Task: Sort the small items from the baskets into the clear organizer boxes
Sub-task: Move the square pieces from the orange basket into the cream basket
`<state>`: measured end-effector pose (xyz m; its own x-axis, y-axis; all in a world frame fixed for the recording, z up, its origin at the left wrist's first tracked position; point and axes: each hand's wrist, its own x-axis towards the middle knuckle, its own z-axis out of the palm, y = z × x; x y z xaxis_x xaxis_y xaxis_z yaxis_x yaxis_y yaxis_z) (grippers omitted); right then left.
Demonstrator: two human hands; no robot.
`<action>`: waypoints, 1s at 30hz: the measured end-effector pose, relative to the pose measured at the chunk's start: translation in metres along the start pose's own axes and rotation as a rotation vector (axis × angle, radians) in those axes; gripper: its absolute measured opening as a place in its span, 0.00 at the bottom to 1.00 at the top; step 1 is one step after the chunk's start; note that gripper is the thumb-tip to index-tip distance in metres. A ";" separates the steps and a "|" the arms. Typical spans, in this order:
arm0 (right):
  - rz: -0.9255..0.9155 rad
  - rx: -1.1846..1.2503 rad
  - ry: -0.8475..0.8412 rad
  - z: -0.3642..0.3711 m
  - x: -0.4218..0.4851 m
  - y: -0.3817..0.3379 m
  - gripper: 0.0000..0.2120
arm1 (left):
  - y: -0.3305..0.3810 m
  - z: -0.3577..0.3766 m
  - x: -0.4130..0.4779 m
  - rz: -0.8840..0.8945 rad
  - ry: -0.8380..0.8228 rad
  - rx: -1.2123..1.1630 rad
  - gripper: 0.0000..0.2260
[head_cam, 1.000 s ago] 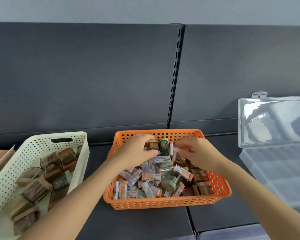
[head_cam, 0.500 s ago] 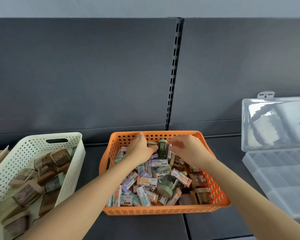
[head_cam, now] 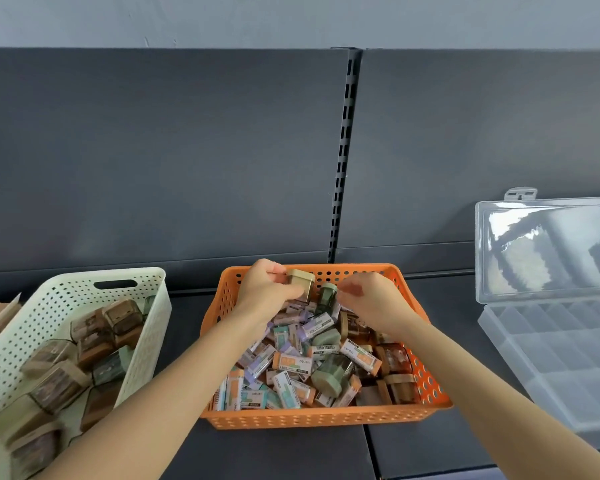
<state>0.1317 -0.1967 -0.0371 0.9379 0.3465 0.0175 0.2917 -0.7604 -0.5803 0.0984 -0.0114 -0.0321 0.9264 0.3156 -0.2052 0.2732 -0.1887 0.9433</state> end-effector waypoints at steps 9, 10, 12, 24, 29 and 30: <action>0.142 -0.283 0.074 0.027 0.009 -0.029 0.21 | -0.006 -0.028 -0.022 0.109 0.014 0.017 0.18; 0.150 -0.270 0.076 0.029 0.010 -0.030 0.22 | -0.006 -0.031 -0.024 0.111 0.016 0.016 0.18; 0.163 -0.203 0.055 0.031 0.013 -0.030 0.21 | -0.007 -0.036 -0.027 0.115 0.024 0.014 0.18; 0.247 -0.261 -0.031 0.044 0.016 -0.055 0.12 | -0.009 -0.076 -0.051 0.128 0.024 -0.054 0.16; -0.025 -0.107 0.044 0.027 0.003 -0.082 0.05 | -0.007 -0.106 -0.063 0.207 0.124 -0.032 0.17; -0.093 -0.048 0.047 0.026 0.000 -0.092 0.04 | -0.007 -0.113 -0.066 0.225 0.155 -0.014 0.17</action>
<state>0.1003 -0.1122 -0.0043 0.9139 0.3913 0.1078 0.3851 -0.7521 -0.5349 0.0056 0.0742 0.0042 0.9125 0.4059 0.0517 0.0599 -0.2575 0.9644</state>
